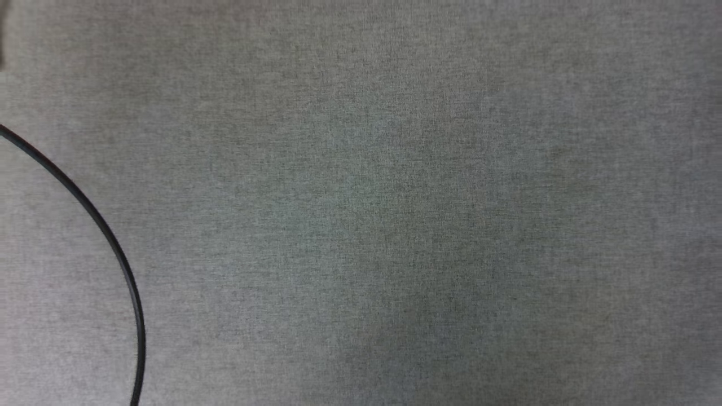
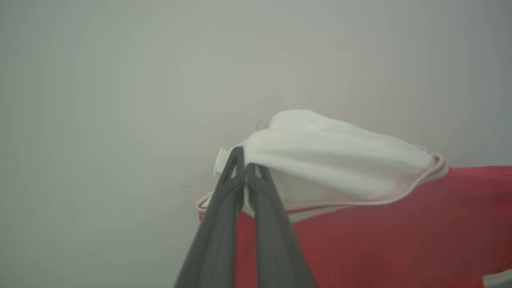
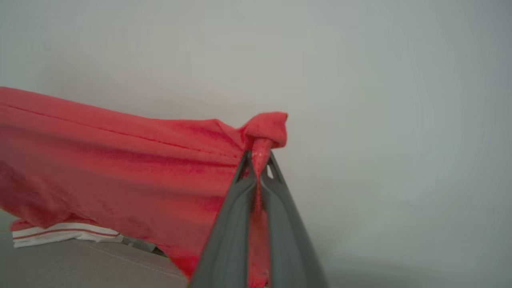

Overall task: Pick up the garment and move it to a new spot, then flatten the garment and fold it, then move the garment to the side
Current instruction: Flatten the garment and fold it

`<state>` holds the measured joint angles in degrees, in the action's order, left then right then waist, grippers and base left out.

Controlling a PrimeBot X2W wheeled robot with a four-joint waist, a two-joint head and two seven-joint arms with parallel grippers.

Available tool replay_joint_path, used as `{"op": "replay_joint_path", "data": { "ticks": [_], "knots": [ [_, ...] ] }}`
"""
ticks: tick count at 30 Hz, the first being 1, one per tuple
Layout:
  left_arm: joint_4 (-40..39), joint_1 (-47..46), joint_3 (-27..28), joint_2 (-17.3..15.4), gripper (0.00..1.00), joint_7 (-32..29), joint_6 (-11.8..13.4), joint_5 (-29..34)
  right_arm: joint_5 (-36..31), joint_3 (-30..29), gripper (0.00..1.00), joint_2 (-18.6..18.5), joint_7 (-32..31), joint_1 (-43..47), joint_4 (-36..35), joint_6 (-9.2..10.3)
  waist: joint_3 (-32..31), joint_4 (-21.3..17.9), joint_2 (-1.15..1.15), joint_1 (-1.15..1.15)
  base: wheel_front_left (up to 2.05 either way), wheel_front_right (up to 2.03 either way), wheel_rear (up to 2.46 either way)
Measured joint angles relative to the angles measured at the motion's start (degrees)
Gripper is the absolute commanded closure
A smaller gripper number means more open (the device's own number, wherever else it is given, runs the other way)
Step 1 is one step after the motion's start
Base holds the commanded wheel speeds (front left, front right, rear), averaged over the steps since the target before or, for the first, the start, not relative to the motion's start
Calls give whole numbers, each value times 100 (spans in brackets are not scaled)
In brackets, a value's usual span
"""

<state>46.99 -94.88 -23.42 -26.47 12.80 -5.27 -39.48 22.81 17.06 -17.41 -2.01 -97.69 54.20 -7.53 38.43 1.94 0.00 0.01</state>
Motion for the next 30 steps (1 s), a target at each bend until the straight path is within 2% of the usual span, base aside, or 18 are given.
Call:
{"op": "replay_joint_path", "data": {
  "ticks": [9, 19, 23, 30],
  "knots": [
    [354, 1610, -180, 15, 100, 152, -214, -350, 603, 700, 100, 13, 204, 1553, 165, -1, -666, 22, 0, -1, 0, 0, 0],
    [-342, 4673, -91, -126, 100, 208, -215, -853, 1462, 1259, 100, -74, 480, 4078, -322, -2, -1852, -6, 0, -2, 0, 0, 0],
    [-1013, 5967, -3, -204, 100, 208, 52, -960, 1712, 1373, 100, -183, 495, 4988, -642, -2, -2341, -15, 0, -2, 0, 0, 0],
    [-2549, 7981, 120, -511, 100, -30, 832, -1254, 1834, 1458, 100, -513, 168, 6343, -1238, -4, -2998, -36, 0, -3, 0, 0, 0]
  ]
}}
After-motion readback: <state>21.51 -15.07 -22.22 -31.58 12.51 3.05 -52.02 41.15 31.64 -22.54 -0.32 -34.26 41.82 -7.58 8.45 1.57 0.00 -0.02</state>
